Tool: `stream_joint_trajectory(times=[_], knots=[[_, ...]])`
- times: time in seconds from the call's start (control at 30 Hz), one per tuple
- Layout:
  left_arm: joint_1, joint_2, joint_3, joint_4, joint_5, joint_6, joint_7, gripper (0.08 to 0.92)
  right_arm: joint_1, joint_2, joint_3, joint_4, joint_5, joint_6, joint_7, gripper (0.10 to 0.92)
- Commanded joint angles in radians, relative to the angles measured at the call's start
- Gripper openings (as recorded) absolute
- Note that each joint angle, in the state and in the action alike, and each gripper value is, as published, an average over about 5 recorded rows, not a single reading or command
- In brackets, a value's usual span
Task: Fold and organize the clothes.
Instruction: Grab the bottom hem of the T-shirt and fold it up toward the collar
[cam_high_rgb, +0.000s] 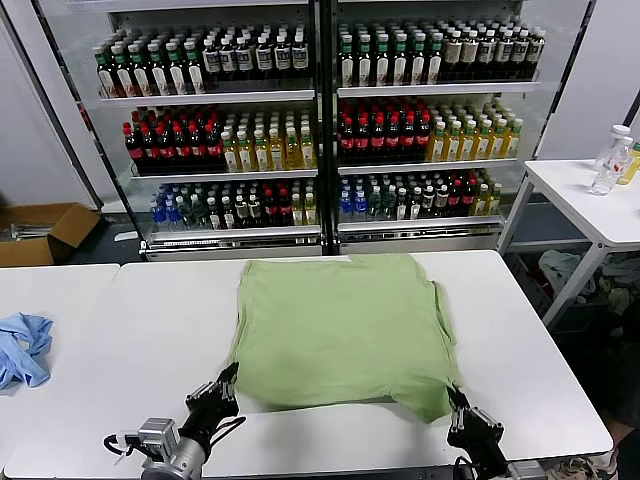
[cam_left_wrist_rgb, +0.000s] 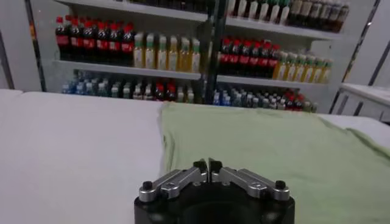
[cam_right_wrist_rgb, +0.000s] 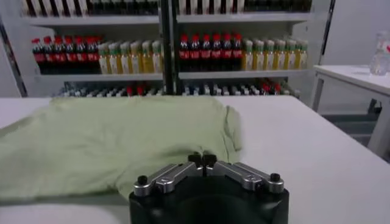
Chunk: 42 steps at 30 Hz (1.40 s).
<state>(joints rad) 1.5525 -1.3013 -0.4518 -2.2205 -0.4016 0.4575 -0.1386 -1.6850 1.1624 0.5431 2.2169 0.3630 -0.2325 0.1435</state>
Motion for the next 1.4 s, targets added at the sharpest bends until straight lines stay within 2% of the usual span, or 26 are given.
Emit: stream_joint_trajectory(times=[0.03,0.13,0.3,0.5,0.8,0.93,1.0,1.1,1.4], knots=[[-0.126,0.005,0.026,0.109,0.039,-0.024,0.010,0.113,0.166,-0.055,0.004,-0.076,0.047,-0.001,-0.002,0.106],[-0.106,0.008,0.032,0.107,0.129,0.047,0.017,0.111,0.176,-0.072,-0.015,-0.091,0.043,-0.007,-0.007,0.106],[0.025,0.002,0.048,0.028,0.248,0.123,0.003,0.132,0.113,-0.063,-0.026,-0.081,0.012,0.003,-0.022,0.106],[0.113,-0.034,0.092,0.028,0.357,0.124,-0.039,0.287,0.094,-0.039,-0.038,-0.080,-0.004,0.011,-0.026,0.106],[0.085,-0.047,0.106,0.112,0.380,0.125,-0.065,0.547,0.099,-0.049,-0.037,-0.078,0.001,0.015,-0.027,0.106],[0.086,-0.044,0.112,0.111,0.354,0.123,-0.056,0.665,0.097,-0.050,-0.032,-0.074,0.003,0.017,-0.028,0.106],[0.087,-0.042,0.115,0.104,0.335,0.123,-0.049,0.696,0.097,-0.050,-0.031,-0.072,0.004,0.018,-0.028,0.106],[0.086,-0.036,0.114,0.102,0.303,0.122,-0.032,0.660,0.099,-0.049,-0.027,-0.071,0.006,0.019,-0.028,0.106],[0.048,0.005,0.061,0.144,0.182,0.120,-0.006,0.402,0.101,-0.046,-0.018,-0.073,0.009,0.023,-0.031,0.106]])
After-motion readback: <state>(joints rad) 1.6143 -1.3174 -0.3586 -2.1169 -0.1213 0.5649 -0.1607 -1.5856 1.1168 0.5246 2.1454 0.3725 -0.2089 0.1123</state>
